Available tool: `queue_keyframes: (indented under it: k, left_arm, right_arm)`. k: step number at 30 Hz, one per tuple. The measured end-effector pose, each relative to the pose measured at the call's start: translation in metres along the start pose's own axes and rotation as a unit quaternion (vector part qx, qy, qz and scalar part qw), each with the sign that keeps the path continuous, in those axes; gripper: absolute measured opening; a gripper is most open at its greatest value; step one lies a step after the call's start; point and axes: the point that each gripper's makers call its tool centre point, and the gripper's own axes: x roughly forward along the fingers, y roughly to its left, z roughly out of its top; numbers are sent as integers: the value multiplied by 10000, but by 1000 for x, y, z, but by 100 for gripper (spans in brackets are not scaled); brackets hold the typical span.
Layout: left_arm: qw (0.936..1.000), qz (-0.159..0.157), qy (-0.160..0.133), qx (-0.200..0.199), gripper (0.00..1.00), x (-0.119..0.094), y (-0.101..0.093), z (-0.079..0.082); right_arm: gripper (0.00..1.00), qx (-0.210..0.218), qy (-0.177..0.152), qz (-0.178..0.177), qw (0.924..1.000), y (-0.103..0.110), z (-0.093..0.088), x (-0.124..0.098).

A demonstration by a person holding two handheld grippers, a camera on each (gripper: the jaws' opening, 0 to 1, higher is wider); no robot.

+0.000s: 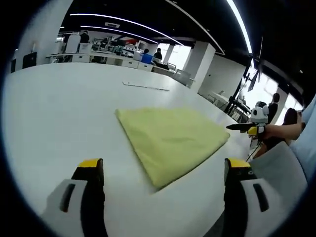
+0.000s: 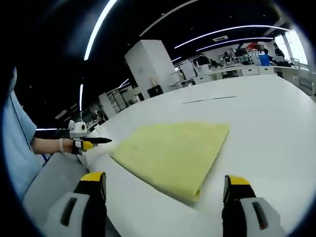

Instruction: Fold the garment on the visible template until the final outline fits inside the template.

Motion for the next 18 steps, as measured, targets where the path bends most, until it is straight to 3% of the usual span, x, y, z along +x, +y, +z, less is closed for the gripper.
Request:
queue_keyframes:
  k: [3,18]
  left_arm:
    - [9997,3,72,231,99,2,-2,-2]
    - [9997,26,-235,11,97,-7,-5,10]
  right_arm:
    - [100,-66,23,-84,9999,-1,1,-3]
    - [100,-113,-168,-158,9997,11,11,-8]
